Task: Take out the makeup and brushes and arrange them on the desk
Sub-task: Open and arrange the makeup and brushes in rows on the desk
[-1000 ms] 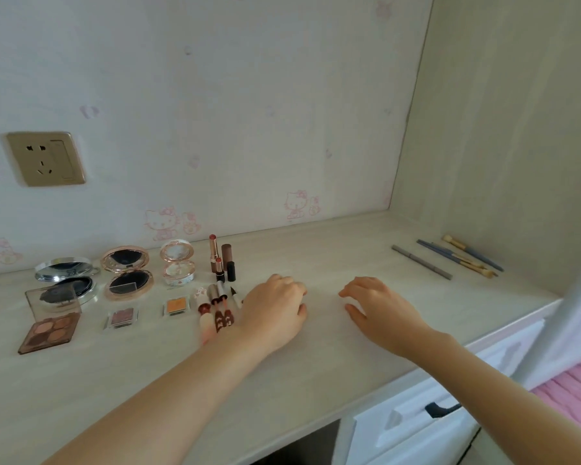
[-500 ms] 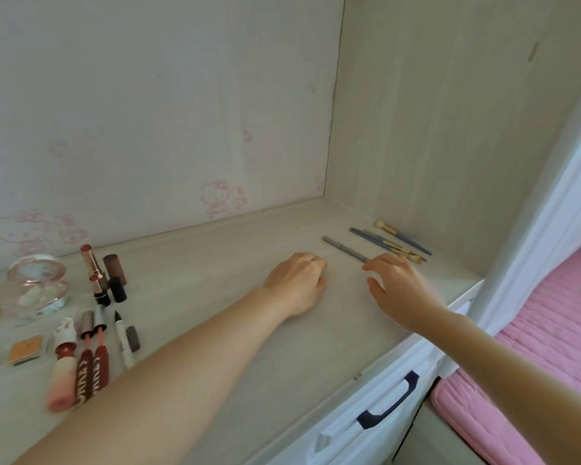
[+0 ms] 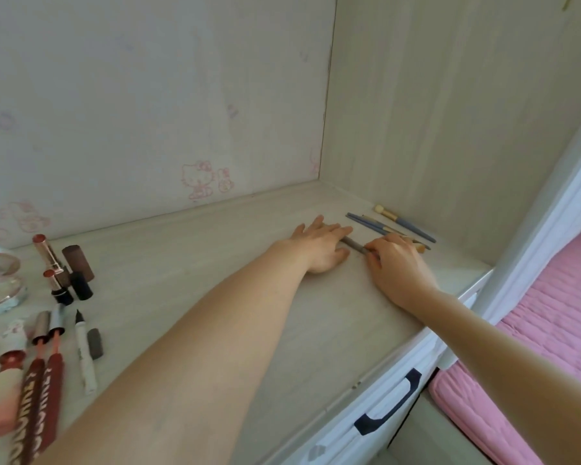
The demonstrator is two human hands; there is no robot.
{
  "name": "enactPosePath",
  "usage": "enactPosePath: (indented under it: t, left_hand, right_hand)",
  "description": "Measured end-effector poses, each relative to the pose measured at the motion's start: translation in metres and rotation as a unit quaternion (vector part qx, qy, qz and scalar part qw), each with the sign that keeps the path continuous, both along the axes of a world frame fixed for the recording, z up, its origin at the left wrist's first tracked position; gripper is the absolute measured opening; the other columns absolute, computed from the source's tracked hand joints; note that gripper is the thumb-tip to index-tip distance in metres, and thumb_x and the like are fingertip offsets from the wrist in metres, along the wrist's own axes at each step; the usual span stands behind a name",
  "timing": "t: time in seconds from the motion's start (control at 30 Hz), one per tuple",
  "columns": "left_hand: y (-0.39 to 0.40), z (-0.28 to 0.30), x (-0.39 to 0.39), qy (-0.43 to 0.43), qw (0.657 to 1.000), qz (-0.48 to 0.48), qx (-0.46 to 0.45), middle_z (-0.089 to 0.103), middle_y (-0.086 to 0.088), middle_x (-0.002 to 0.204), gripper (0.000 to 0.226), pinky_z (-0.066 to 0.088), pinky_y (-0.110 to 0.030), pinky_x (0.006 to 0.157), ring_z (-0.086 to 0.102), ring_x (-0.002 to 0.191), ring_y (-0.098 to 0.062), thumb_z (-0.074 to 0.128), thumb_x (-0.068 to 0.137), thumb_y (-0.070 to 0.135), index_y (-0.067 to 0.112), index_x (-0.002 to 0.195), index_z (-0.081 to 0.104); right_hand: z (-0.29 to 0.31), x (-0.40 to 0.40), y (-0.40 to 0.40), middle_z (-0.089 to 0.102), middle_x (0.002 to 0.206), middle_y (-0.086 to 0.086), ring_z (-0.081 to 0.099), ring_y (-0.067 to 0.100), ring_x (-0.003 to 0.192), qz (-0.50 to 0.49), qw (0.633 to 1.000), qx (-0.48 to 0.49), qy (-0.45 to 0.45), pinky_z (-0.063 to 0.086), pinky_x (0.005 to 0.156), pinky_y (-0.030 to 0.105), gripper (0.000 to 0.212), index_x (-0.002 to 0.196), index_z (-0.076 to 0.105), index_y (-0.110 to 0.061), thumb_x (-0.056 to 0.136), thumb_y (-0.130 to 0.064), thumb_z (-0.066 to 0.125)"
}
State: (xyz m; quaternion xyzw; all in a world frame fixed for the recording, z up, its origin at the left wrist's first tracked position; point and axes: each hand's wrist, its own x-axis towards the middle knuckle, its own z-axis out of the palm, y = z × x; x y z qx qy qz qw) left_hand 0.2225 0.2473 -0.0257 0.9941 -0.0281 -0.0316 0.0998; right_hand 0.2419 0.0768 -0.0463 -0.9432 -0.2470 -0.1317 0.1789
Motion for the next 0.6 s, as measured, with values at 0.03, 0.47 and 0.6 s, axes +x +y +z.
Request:
enactPosePath:
  t: [0.03, 0.47, 0.6]
  left_hand:
    - [0.000, -0.001, 0.001, -0.007, 1.000, -0.004, 0.006, 0.014, 0.002, 0.159, 0.056, 0.003, -0.044, 0.119, 0.000, 0.147, -0.021, 0.032, 0.099, 0.042, 0.031, 0.151, 0.015]
    - [0.019, 0.009, -0.050, -0.148, 0.987, -0.036, 0.059, 0.058, -0.011, 0.109, 0.024, 0.044, -0.040, 0.090, 0.049, 0.111, -0.030, 0.046, 0.095, 0.016, 0.012, 0.107, 0.066]
    - [0.024, 0.019, -0.081, -0.169, 0.984, -0.039, 0.034, 0.057, -0.008, 0.105, 0.020, 0.044, -0.038, 0.088, 0.048, 0.110, -0.024, 0.048, 0.094, 0.016, 0.012, 0.101, 0.066]
  right_hand:
    - [0.000, 0.000, 0.000, 0.059, 0.115, 0.009, 0.049, 0.029, 0.111, 0.005, 1.000, -0.001, -0.002, 0.047, 0.089, 0.042, 0.030, 0.112, 0.066, -0.013, 0.098, -0.024, 0.043]
    - [0.007, -0.034, -0.007, 0.063, 0.106, 0.004, 0.050, 0.026, 0.102, 0.038, 0.999, 0.001, -0.023, 0.045, 0.087, 0.039, 0.024, 0.112, 0.065, -0.017, 0.099, -0.023, 0.044]
    - [0.014, -0.054, -0.006, 0.065, 0.098, 0.001, 0.052, 0.022, 0.094, 0.051, 0.998, 0.032, -0.027, 0.048, 0.080, 0.038, 0.021, 0.110, 0.064, -0.018, 0.098, -0.021, 0.046]
